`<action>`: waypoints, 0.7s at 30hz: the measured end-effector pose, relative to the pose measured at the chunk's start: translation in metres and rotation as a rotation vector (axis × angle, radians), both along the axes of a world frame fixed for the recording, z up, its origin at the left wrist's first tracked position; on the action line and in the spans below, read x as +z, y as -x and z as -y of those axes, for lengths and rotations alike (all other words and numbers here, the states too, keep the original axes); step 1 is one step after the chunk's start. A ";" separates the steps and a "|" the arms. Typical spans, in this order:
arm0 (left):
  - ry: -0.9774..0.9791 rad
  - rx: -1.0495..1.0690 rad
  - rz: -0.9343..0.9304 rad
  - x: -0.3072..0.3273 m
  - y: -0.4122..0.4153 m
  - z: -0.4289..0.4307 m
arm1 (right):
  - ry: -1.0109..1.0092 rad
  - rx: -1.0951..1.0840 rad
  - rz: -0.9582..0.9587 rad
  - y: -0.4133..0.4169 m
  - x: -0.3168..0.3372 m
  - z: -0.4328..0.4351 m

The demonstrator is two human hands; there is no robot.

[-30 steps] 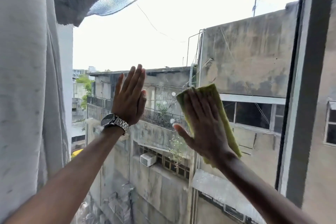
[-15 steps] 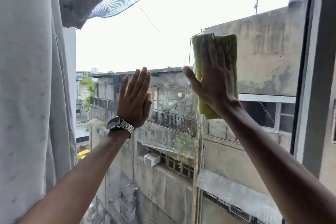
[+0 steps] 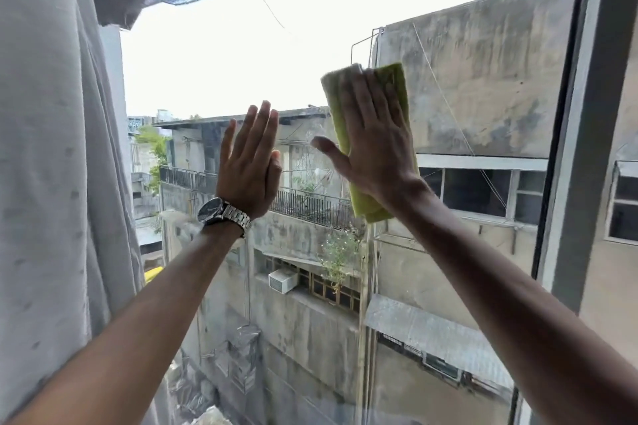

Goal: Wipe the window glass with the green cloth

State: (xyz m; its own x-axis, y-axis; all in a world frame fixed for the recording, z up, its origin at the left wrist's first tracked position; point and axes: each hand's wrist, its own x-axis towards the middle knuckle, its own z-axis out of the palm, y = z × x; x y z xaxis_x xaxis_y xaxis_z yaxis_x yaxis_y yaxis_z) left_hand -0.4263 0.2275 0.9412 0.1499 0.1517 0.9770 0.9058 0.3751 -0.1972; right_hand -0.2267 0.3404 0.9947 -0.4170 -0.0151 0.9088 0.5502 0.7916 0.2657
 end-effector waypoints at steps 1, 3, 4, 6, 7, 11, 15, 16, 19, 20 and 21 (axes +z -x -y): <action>-0.040 -0.007 0.030 -0.001 0.000 -0.001 | 0.016 0.007 -0.034 0.007 0.016 0.006; -0.134 -0.013 0.139 -0.001 -0.002 -0.001 | 0.049 0.001 -0.084 0.021 0.033 0.015; -0.153 -0.014 0.176 -0.001 -0.002 -0.001 | 0.062 -0.022 -0.090 0.027 0.032 0.018; -0.143 -0.010 0.189 -0.001 -0.003 0.000 | 0.040 -0.061 -0.052 0.031 0.015 0.021; -0.136 -0.007 0.189 -0.001 -0.003 0.000 | 0.010 -0.064 -0.005 0.031 -0.002 0.021; -0.129 -0.029 0.210 0.000 -0.007 0.003 | -0.094 -0.036 0.287 0.016 -0.135 0.012; -0.121 -0.041 0.226 0.002 -0.012 0.007 | 0.003 -0.007 0.364 -0.010 -0.221 0.012; -0.122 -0.036 0.229 0.002 -0.013 0.007 | 0.049 0.011 0.330 -0.010 -0.220 0.014; -0.125 -0.039 0.226 0.002 -0.011 0.006 | 0.114 0.051 0.213 0.002 -0.177 0.026; -0.128 -0.035 0.219 0.001 -0.009 0.006 | 0.110 0.050 0.165 0.009 -0.150 0.028; -0.130 -0.029 0.210 0.000 -0.008 0.005 | 0.106 0.045 0.110 0.017 -0.119 0.029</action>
